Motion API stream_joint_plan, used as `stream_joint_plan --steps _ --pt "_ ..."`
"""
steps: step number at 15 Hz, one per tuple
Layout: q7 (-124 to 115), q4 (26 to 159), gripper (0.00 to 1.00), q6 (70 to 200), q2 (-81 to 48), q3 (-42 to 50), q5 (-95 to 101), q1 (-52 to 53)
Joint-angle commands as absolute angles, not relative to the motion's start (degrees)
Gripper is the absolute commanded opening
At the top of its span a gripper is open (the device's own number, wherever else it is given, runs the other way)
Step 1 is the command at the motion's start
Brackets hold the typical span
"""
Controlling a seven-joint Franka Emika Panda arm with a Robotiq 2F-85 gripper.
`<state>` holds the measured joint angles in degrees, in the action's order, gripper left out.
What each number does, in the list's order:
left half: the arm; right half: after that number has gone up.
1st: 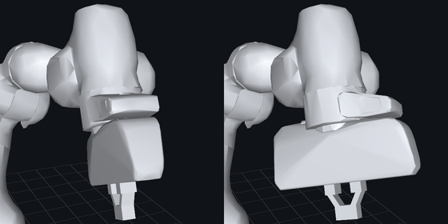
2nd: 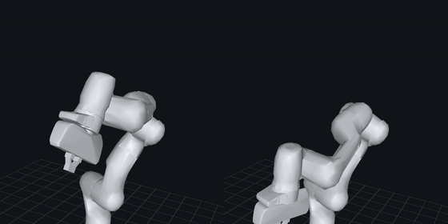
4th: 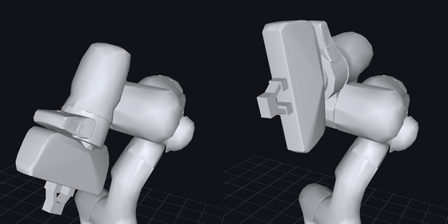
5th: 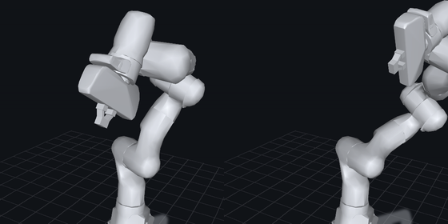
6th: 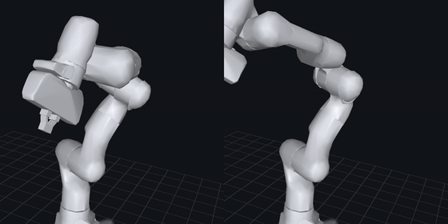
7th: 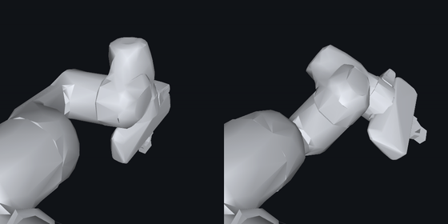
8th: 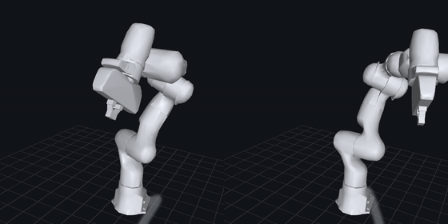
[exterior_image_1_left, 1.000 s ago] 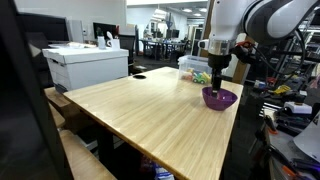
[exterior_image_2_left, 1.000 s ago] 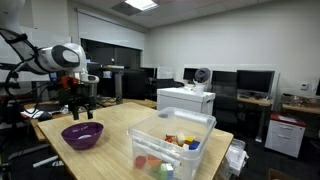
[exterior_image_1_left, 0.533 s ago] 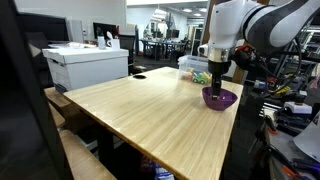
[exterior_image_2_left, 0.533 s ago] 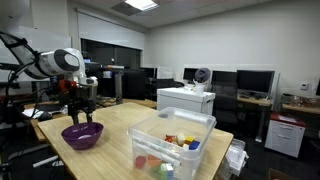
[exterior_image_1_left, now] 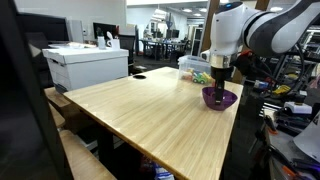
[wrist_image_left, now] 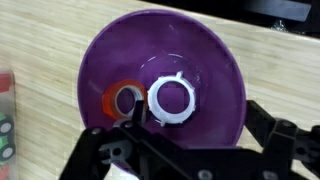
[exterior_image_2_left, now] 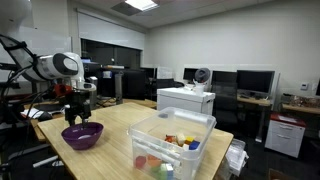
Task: Pour the contents in the purple bowl into the clear container
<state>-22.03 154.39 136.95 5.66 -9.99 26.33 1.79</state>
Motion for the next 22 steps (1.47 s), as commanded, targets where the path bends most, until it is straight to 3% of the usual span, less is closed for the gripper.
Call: stream_joint_plan --steps 1,14,16,22 --pt "-25.4 155.6 0.70 137.9 5.7 -9.4 28.1 2.3" --pt "-27.4 155.6 0.04 138.0 6.8 -9.0 30.0 2.1" --pt "-26.6 155.3 0.00 137.1 7.0 -8.7 29.6 2.0" --pt "-21.3 153.3 0.01 134.6 10.7 -7.3 25.8 2.1"
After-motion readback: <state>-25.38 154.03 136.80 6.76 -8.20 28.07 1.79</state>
